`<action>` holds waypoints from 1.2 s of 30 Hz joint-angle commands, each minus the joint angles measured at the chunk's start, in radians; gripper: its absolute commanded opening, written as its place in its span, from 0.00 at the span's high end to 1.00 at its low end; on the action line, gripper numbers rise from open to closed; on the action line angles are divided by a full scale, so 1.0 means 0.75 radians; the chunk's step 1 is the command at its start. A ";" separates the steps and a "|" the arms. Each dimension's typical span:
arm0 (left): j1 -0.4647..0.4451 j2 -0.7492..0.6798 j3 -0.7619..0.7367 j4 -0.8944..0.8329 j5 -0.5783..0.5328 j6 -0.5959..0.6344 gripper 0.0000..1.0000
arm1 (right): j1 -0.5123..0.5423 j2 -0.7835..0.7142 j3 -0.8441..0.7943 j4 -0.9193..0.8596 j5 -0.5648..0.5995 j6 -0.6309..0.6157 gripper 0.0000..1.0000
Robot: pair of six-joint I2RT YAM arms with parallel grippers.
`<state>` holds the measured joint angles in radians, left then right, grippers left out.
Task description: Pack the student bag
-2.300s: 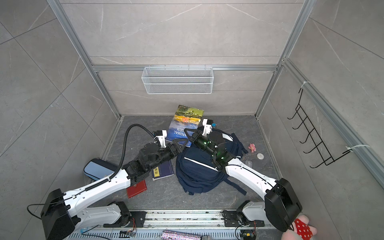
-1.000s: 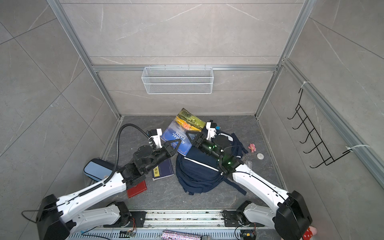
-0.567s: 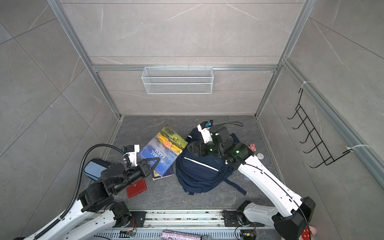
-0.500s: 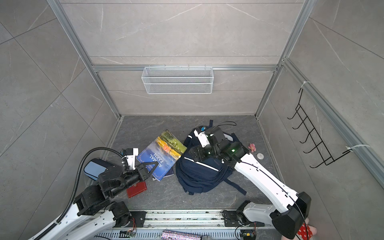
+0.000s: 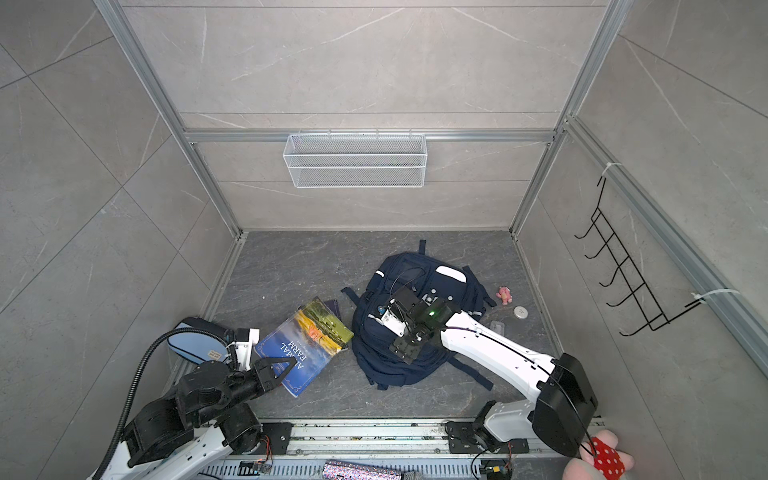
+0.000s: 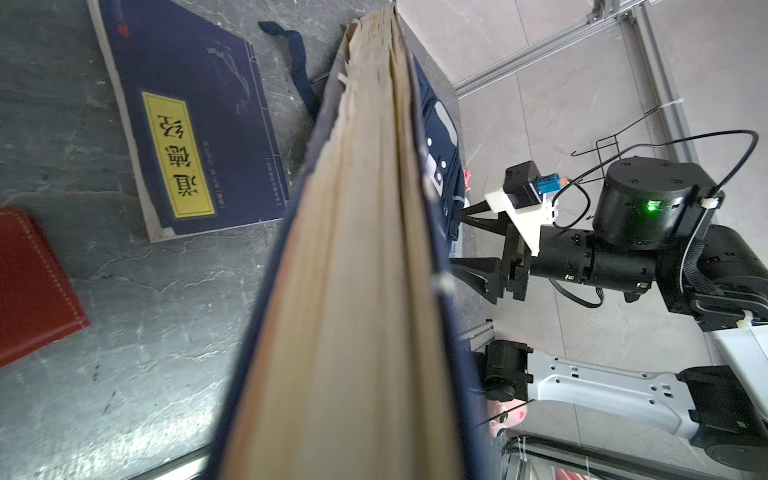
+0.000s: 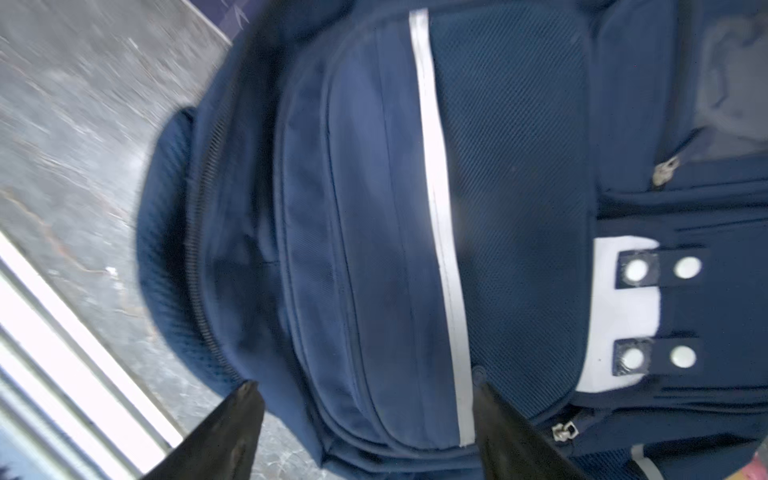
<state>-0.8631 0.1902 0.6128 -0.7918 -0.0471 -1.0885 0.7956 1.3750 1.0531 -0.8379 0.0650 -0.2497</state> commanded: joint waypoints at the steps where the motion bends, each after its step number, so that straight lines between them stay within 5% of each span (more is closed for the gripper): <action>1: 0.003 -0.009 0.053 0.027 0.002 -0.029 1.00 | 0.008 0.033 -0.049 0.145 0.024 -0.025 0.19; 14: 0.003 0.125 0.106 0.116 0.059 0.032 1.00 | 0.009 0.271 -0.110 0.331 0.207 -0.041 0.28; 23: 0.003 0.246 0.147 0.221 0.034 0.079 1.00 | 0.010 0.318 -0.112 0.386 0.228 -0.006 0.73; 26: 0.003 0.282 0.181 0.191 0.000 0.094 1.00 | 0.008 0.329 -0.100 0.428 0.240 -0.013 0.99; 36: 0.003 0.433 0.220 0.314 -0.032 0.125 1.00 | -0.009 0.378 0.226 0.353 0.250 -0.019 1.00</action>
<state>-0.8631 0.5007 0.7288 -0.7052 -0.0536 -1.0389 0.7959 1.6772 1.1385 -0.5793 0.2371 -0.2649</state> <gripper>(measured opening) 0.107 0.078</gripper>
